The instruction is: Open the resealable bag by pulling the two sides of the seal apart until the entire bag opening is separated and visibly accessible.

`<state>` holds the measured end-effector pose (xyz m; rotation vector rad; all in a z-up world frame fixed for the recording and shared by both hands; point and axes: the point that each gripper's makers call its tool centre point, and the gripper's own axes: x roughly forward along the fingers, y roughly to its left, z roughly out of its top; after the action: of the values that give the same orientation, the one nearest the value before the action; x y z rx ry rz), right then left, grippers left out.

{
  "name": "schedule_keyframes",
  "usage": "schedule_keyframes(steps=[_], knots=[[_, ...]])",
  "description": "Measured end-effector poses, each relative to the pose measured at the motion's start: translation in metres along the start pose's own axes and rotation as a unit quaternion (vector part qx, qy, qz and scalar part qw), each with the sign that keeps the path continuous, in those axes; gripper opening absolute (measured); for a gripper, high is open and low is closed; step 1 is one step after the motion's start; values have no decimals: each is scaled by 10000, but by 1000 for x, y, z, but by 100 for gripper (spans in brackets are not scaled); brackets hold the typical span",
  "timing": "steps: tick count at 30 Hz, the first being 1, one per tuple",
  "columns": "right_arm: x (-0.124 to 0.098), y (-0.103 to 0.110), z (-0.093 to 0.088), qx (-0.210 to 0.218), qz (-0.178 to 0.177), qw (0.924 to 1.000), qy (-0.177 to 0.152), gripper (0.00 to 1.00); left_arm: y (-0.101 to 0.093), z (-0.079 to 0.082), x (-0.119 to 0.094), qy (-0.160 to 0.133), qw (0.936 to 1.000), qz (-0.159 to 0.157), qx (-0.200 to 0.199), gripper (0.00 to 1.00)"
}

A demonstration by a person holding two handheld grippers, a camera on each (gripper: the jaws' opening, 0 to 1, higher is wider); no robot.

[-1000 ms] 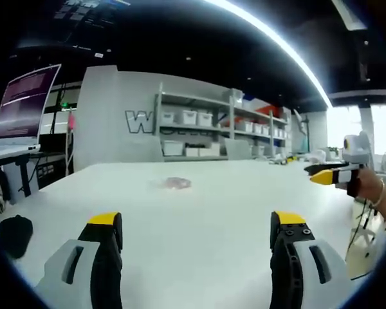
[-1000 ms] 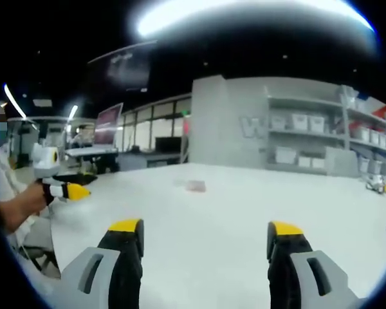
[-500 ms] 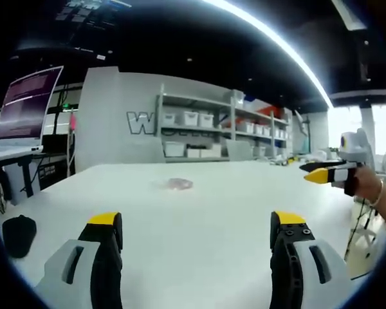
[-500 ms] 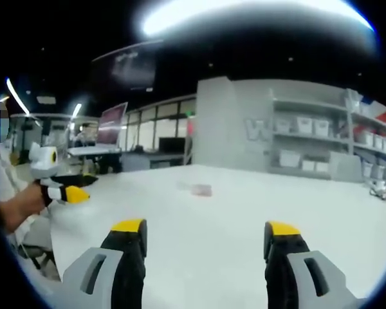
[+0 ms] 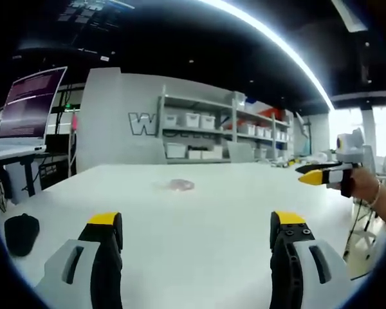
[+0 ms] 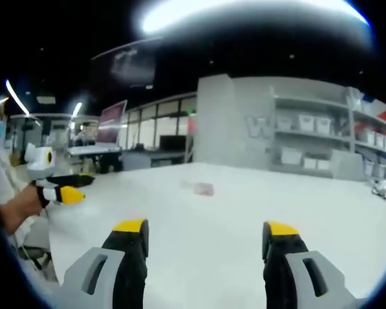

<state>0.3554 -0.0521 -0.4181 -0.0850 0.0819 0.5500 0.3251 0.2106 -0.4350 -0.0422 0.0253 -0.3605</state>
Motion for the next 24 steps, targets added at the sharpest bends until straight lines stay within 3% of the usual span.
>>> schedule_keyframes(steps=[24], knots=[[23, -5, 11, -58, 12, 10000, 23, 70, 3, 2, -2, -38, 10000, 18, -13, 93]])
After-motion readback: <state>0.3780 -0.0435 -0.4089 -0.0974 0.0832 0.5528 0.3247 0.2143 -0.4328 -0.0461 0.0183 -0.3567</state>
